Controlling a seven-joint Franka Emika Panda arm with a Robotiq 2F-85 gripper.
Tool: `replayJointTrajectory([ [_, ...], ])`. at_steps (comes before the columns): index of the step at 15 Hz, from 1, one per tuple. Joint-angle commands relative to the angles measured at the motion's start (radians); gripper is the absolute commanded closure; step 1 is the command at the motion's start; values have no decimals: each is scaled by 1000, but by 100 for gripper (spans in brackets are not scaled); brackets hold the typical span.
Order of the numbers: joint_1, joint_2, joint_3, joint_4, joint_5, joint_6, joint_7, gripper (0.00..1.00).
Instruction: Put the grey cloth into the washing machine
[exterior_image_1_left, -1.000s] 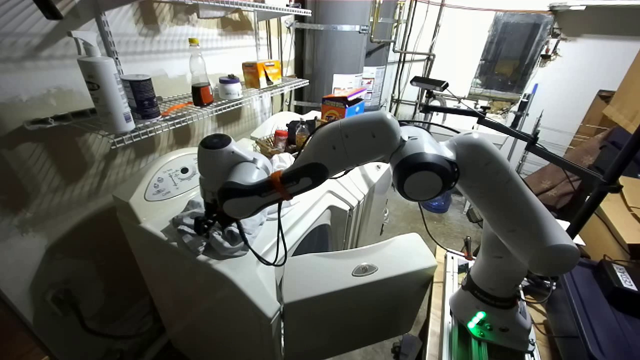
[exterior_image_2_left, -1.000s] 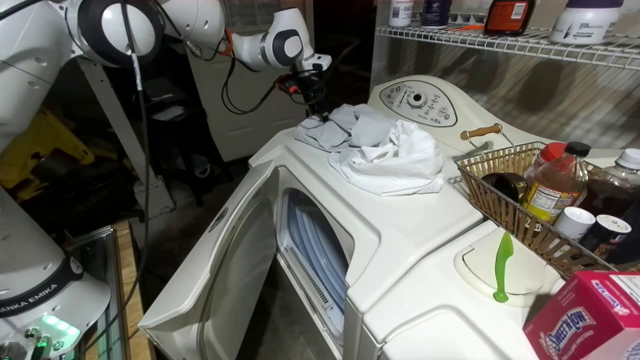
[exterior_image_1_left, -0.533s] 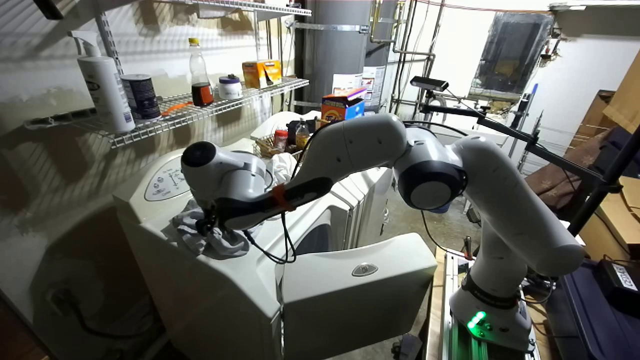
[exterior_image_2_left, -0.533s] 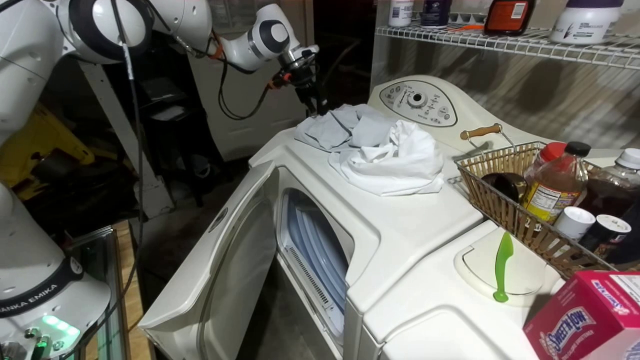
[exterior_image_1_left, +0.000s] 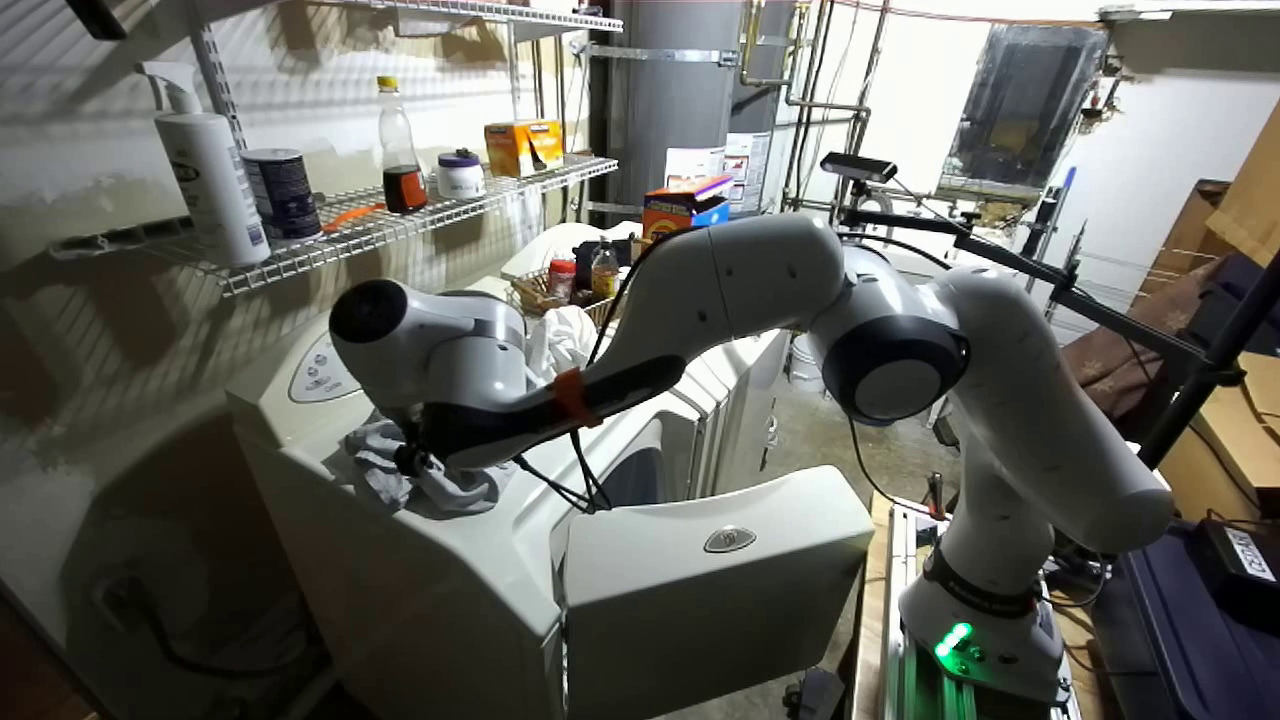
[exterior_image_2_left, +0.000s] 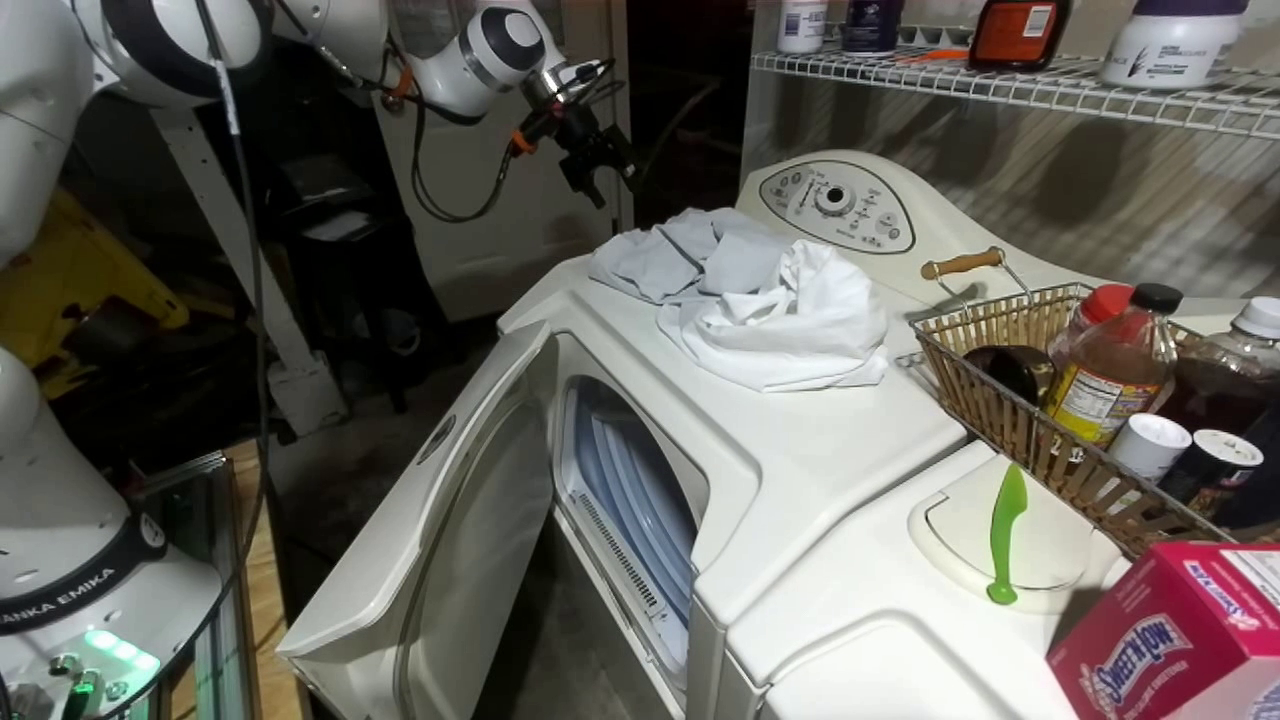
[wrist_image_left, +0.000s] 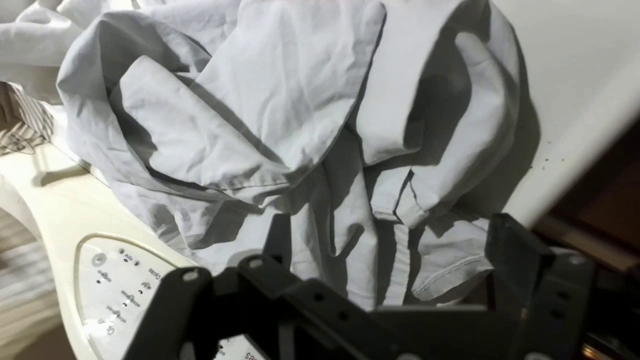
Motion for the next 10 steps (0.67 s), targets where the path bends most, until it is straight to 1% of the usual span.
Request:
replayJointTrajectory([
  [1, 3, 6, 0, -1, 0, 1, -7, 0],
  [6, 3, 12, 0, 1, 0, 1, -7, 0],
  [7, 11, 25, -18, 7, -23, 6, 16, 0],
  [10, 36, 61, -29, 23, -30, 5, 85, 0],
])
